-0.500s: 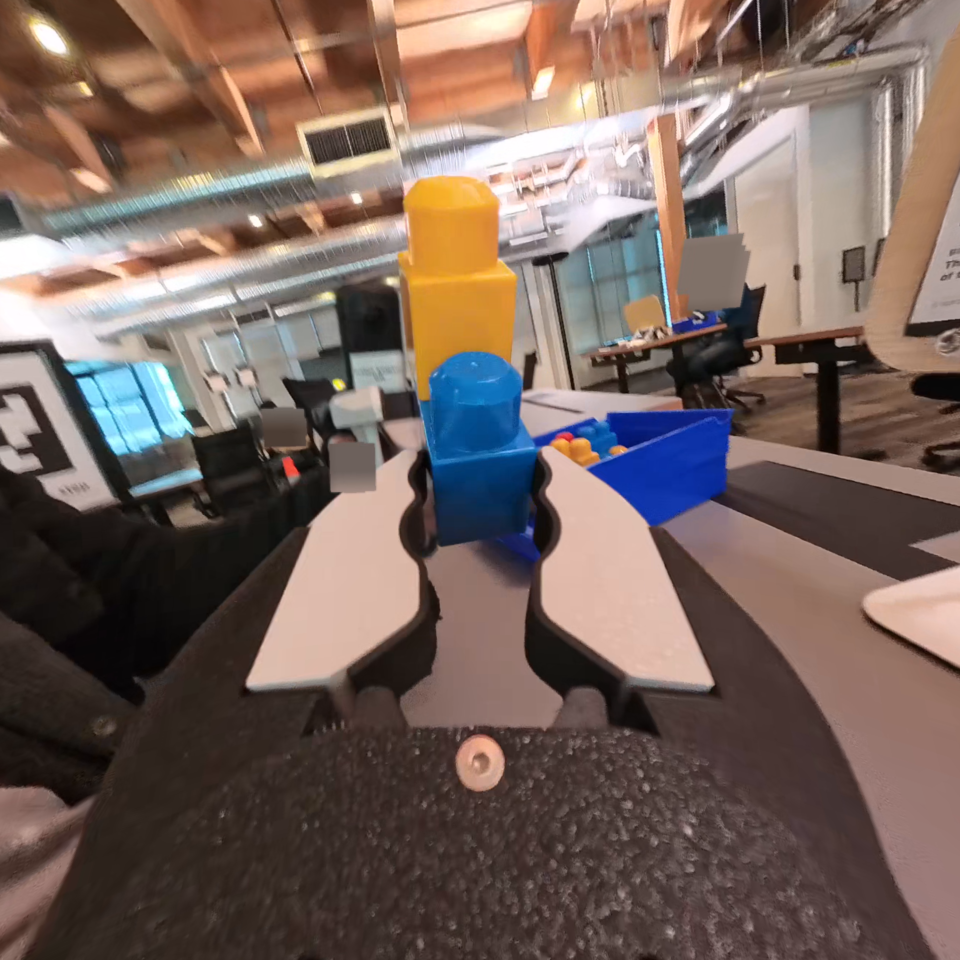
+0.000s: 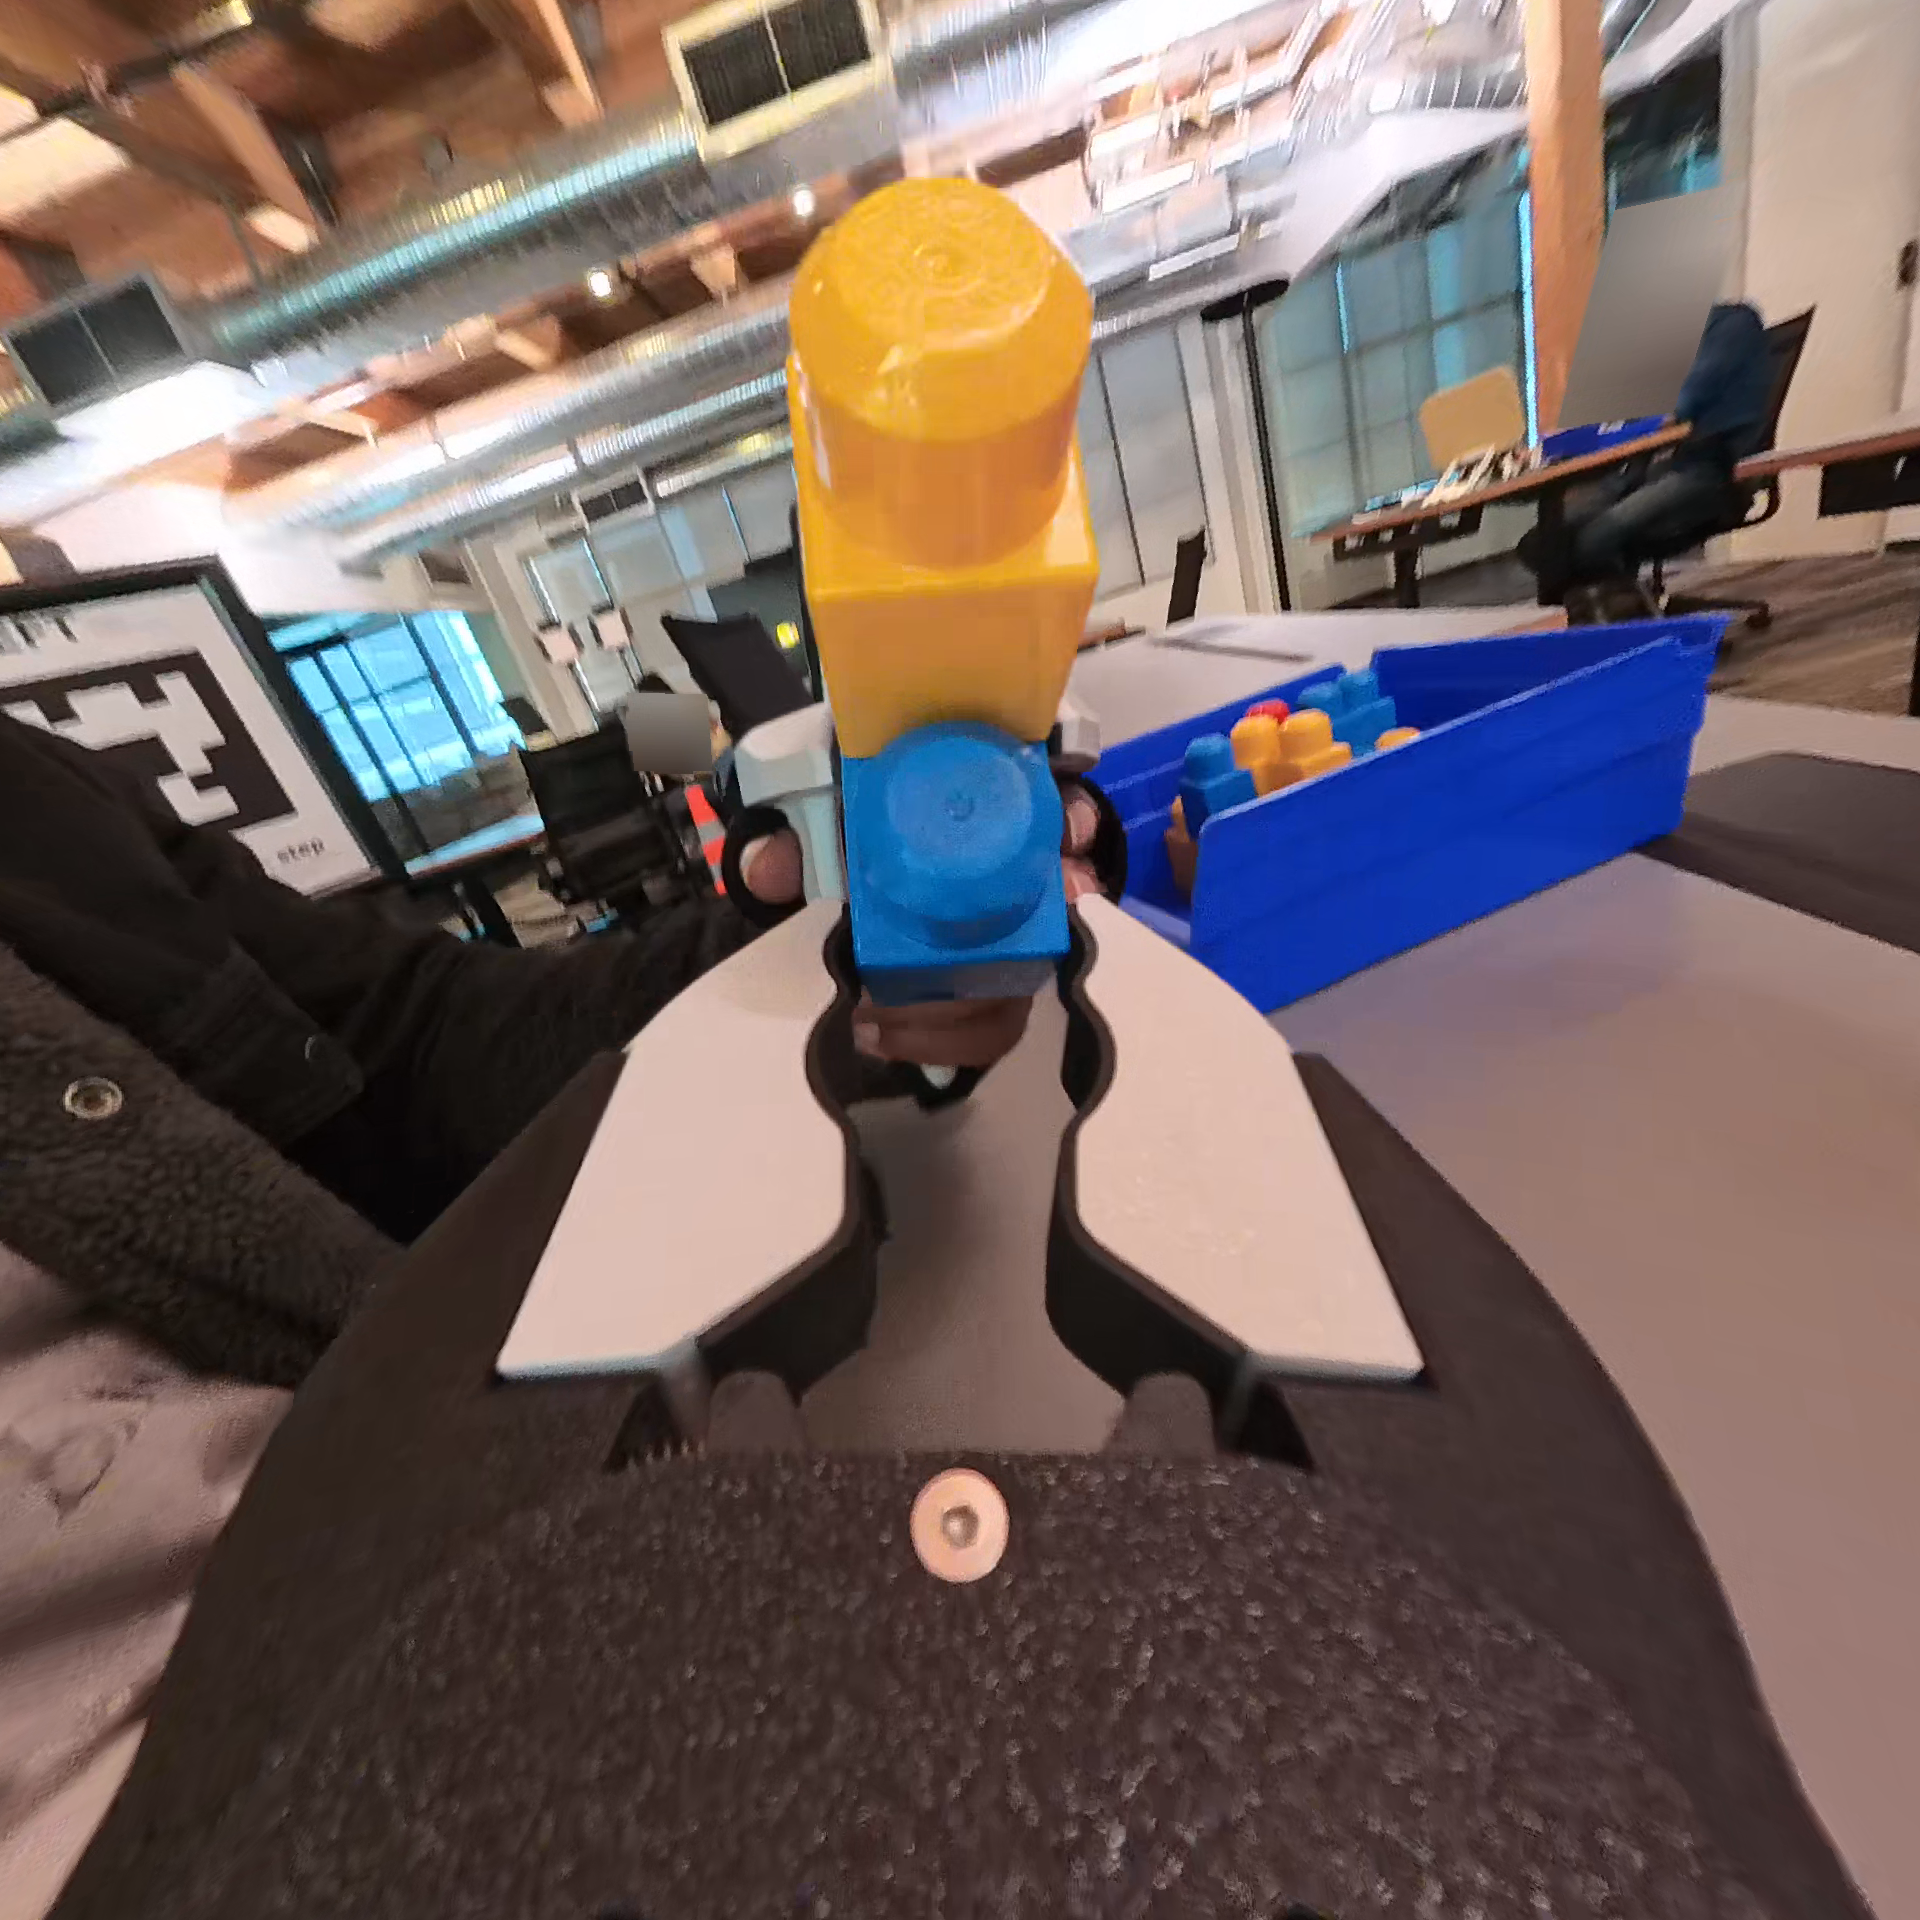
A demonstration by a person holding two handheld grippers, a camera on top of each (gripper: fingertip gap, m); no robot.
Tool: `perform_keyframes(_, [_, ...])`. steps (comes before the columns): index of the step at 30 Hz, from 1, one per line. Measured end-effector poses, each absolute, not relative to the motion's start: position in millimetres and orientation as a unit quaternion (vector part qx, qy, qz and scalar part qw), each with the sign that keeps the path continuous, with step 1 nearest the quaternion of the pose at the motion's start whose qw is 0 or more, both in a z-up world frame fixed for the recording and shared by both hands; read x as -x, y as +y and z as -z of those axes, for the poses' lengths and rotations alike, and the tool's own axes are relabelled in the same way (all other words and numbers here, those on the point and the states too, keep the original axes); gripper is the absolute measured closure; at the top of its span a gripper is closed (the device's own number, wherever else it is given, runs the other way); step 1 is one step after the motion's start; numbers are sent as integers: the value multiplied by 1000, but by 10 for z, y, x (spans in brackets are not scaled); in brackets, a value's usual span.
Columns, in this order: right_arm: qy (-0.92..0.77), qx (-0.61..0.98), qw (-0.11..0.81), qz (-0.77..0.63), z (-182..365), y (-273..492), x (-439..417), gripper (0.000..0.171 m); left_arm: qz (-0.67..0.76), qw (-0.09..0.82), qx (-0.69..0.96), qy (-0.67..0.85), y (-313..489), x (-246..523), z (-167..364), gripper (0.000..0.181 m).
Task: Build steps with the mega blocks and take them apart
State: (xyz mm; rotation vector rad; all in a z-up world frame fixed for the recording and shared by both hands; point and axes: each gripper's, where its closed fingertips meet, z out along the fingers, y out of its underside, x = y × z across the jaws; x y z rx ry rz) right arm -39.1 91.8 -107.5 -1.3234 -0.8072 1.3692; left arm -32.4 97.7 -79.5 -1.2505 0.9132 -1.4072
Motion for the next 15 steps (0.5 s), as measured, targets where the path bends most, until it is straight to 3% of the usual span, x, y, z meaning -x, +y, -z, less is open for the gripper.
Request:
perform_keyframes(3, [-368,573,503,-532,1177,920,404,135,561,496,523,407,962,359,875,145])
perform_keyframes(9, [-403,584,496,-500,1157,904,207,115,533,479,532,451,918,425,988,145])
perform_keyframes(15, [-391,567,522,-503,980,915,-58,121,514,453,544,483,900,408,1196,145])
